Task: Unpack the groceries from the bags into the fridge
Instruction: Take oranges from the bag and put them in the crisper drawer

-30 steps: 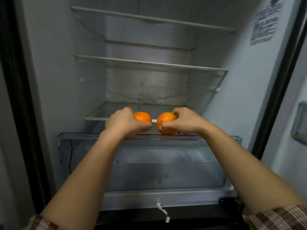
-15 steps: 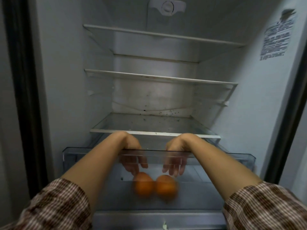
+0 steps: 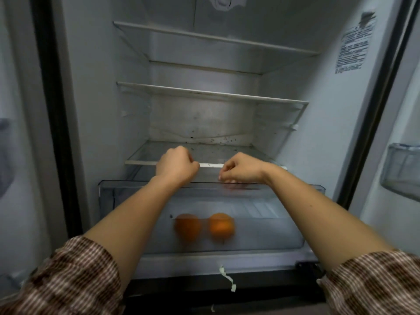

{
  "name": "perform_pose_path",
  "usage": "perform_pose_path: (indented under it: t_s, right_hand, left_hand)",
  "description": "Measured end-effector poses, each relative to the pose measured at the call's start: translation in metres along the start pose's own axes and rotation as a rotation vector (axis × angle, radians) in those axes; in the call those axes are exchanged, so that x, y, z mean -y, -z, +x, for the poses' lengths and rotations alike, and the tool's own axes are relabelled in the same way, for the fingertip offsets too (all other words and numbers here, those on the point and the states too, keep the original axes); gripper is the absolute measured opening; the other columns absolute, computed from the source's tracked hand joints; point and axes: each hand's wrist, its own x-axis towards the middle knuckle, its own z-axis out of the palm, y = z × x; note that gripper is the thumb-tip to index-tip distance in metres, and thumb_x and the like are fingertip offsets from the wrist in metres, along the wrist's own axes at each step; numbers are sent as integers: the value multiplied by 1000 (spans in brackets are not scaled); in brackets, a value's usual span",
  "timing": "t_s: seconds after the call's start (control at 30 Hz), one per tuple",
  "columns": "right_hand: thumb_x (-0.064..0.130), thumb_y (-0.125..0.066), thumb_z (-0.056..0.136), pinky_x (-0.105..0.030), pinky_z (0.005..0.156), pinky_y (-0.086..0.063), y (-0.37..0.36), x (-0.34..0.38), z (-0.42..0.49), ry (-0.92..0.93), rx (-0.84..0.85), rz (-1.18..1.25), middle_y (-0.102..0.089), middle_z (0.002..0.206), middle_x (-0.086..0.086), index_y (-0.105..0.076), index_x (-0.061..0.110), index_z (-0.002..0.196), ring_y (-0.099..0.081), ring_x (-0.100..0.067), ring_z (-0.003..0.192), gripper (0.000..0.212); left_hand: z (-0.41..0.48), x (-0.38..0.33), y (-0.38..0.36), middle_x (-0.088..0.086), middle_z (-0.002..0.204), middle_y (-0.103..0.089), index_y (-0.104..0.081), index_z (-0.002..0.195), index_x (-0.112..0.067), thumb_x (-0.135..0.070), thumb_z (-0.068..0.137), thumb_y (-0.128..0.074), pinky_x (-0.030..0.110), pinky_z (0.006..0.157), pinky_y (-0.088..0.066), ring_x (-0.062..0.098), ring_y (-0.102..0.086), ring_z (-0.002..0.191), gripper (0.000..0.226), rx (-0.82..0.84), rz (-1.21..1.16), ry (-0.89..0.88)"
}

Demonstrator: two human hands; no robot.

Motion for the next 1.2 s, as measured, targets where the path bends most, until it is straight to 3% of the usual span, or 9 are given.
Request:
perform_pose_path:
  t_s: [0.07, 0.17, 0.27, 0.37, 0.6, 0.8, 1.0, 1.2]
  right_hand:
    - [16, -68, 83, -25, 63, -50, -2, 4, -17, 53, -135, -41, -67, 67, 2, -73, 16, 77, -61, -13, 66, 7]
    - [18, -68, 82, -25, 78, -48, -11, 10, -52, 113, -310, -144, -72, 89, -3, -74, 16, 91, -65, -16, 88, 11]
    - [21, -66, 84, -27, 88, -48, -19, 17, -87, 145, -357, -207, -70, 108, -6, -71, 12, 108, -63, -20, 103, 26]
    - [23, -65, 83, -32, 93, -49, -33, 24, -121, 167, -367, -190, -68, 113, -8, -69, 12, 111, -61, -23, 108, 30]
    - [24, -65, 83, -34, 93, -46, -111, 30, -227, 295, -311, -121, -67, 115, -8, -64, 12, 116, -60, -25, 109, 35]
    - [27, -62, 89, -37, 98, -44, -169, 72, -308, 456, -142, -155, -58, 127, -7, -56, 13, 126, -53, -23, 118, 40]
    - [30, -62, 88, -40, 96, -45, -241, 166, -369, 682, -74, -117, -60, 125, -7, -57, 12, 125, -54, -24, 115, 41]
    - [27, -62, 87, -38, 98, -42, -363, 264, -440, 837, 111, -77, -57, 129, -7, -53, 12, 129, -50, -26, 120, 46]
  left_hand:
    - [-15, -4, 6, 11, 99, -70, -73, 96, -17, -25, 83, -56, 33, 73, -50, 33, -62, 92, 22, -41, -13, -21]
    - [-46, -7, 17, 12, 112, -68, -69, 108, -18, -28, 85, -55, 34, 79, -48, 34, -60, 104, 28, -54, 4, -27]
    - [-83, -10, 32, 11, 122, -64, -62, 121, -20, -32, 87, -55, 37, 86, -49, 32, -57, 113, 36, -18, 53, -56]
    - [-125, -11, 50, 10, 125, -62, -59, 124, -20, -33, 88, -53, 38, 87, -50, 31, -55, 115, 38, -60, 64, -65]
    - [-266, -3, 77, 8, 123, -60, -56, 123, -15, -31, 89, -53, 40, 87, -46, 28, -46, 119, 38, -194, 159, -42]
    - [-399, 21, 126, 4, 123, -60, -59, 117, -14, -24, 86, -55, 39, 86, -44, 25, -45, 121, 33, -262, 246, 20]
    - [-515, 83, 212, 3, 126, -58, -58, 121, -15, -27, 89, -54, 37, 88, -42, 24, -46, 120, 34, -338, 341, 267]
    - [-643, 172, 292, 8, 123, -59, -59, 117, -13, -30, 89, -53, 39, 88, -41, 28, -47, 116, 34, -280, 490, 554]
